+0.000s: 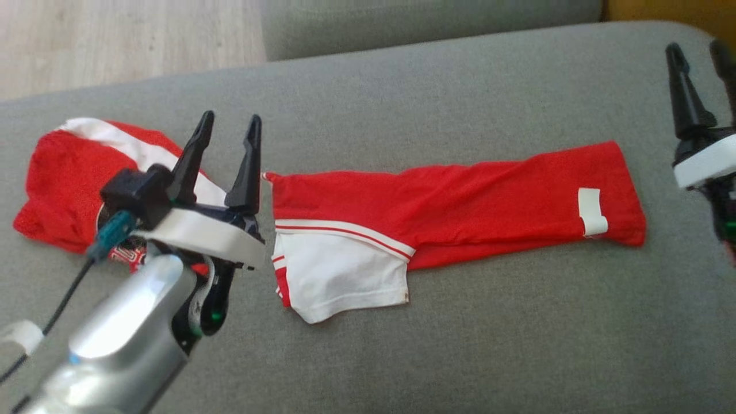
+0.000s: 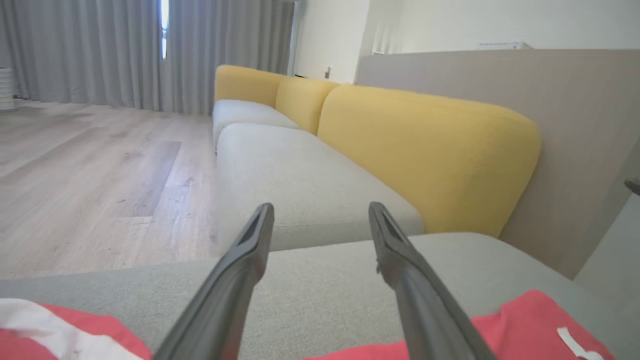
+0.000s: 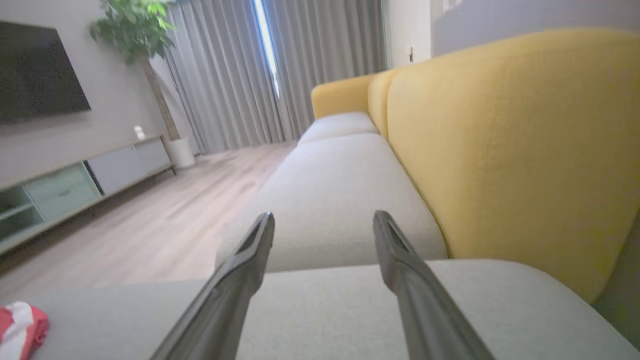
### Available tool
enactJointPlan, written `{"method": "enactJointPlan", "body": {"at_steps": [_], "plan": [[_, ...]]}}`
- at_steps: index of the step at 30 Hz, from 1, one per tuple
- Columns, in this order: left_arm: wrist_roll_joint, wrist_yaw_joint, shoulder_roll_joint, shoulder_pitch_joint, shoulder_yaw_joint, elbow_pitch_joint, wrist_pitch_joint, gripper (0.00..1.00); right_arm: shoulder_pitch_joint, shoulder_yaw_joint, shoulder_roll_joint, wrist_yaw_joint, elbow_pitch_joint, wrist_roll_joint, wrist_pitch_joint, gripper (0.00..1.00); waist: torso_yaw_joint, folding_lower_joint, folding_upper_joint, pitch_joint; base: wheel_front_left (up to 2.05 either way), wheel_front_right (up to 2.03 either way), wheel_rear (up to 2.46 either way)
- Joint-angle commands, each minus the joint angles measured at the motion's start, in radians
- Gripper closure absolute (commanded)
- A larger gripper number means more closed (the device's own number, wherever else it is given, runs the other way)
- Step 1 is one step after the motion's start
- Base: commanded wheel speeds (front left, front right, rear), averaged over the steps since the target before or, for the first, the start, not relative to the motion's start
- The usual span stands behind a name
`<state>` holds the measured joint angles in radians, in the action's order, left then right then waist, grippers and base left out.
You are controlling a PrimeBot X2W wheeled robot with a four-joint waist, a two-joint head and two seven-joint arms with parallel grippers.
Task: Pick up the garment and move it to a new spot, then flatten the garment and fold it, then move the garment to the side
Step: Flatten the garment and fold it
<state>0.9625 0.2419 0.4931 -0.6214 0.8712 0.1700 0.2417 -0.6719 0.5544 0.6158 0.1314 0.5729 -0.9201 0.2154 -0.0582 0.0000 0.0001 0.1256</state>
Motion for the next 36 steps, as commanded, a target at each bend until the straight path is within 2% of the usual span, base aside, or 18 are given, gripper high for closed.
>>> {"method": "enactJointPlan", "body": {"at_steps": [1, 4, 6, 12, 15, 19, 23, 28, 33, 36], "plan": [[-0.022, 0.024, 0.003, 0.005, -0.096, -0.015, 0.017, 0.00, 0.036, -0.048, -0.017, -0.001, -0.053, 0.042, 0.032, 0.00, 0.009, 0.0000, -0.0001, -0.029, 0.00, 0.00, 0.00], [-0.116, 0.047, -0.046, 0.083, -0.226, -0.045, 0.019, 0.00, 0.098, -0.136, -0.085, -0.001, -0.115, 0.126, 0.044, 0.00, 0.015, 0.0000, -0.0001, -0.045, 0.00, 0.00, 0.00], [-0.180, 0.041, -0.089, 0.156, -0.307, -0.064, 0.020, 0.00, 0.152, -0.206, -0.141, -0.001, -0.175, 0.212, 0.045, 0.00, 0.019, 0.0000, -0.0001, -0.053, 0.00, 0.00, 0.00], [-0.364, -0.050, -0.203, 0.345, -0.446, -0.063, 0.020, 0.00, 0.365, -0.328, -0.323, -0.001, -0.301, 0.441, 0.046, 0.00, 0.039, 0.0000, -0.0001, -0.075, 0.00, 0.00, 0.00], [-0.436, -0.095, -0.256, 0.410, -0.495, -0.043, 0.020, 0.00, 0.438, -0.352, -0.385, -0.001, -0.319, 0.513, 0.046, 0.00, 0.046, 0.0000, -0.0001, -0.080, 0.00, 0.00, 0.00], [-0.513, -0.154, -0.316, 0.456, -0.553, -0.020, 0.020, 0.00, 0.484, -0.372, -0.425, -0.001, -0.319, 0.579, 0.046, 0.00, 0.053, 0.0000, -0.0001, -0.080, 0.00, 0.00, 0.00], [-0.566, -0.208, -0.361, 0.461, -0.598, 0.000, 0.020, 0.00, 0.488, -0.409, -0.436, -0.001, -0.304, 0.618, 0.033, 0.00, 0.058, 0.0000, -0.0001, -0.066, 0.00, 0.00, 0.00], [-0.613, -0.258, -0.395, 0.439, -0.642, 0.015, 0.020, 0.00, 0.437, -0.578, -0.463, -0.001, -0.223, 0.696, -0.027, 0.00, 0.062, 0.0000, -0.0001, -0.026, 0.00, 0.00, 0.00], [-0.645, -0.296, -0.417, 0.412, -0.660, 0.034, 0.020, 0.00, 0.346, -0.754, -0.507, -0.001, -0.083, 0.732, -0.139, 0.00, 0.071, 0.0000, -0.0001, 0.030, 0.00, 0.00, 0.00], [-0.655, -0.313, -0.427, 0.393, -0.662, 0.048, 0.020, 0.00, 0.293, -0.847, -0.509, -0.001, -0.007, 0.782, -0.182, 0.00, 0.079, 0.0000, -0.0001, 0.064, 0.00, 0.00, 0.00]]}}
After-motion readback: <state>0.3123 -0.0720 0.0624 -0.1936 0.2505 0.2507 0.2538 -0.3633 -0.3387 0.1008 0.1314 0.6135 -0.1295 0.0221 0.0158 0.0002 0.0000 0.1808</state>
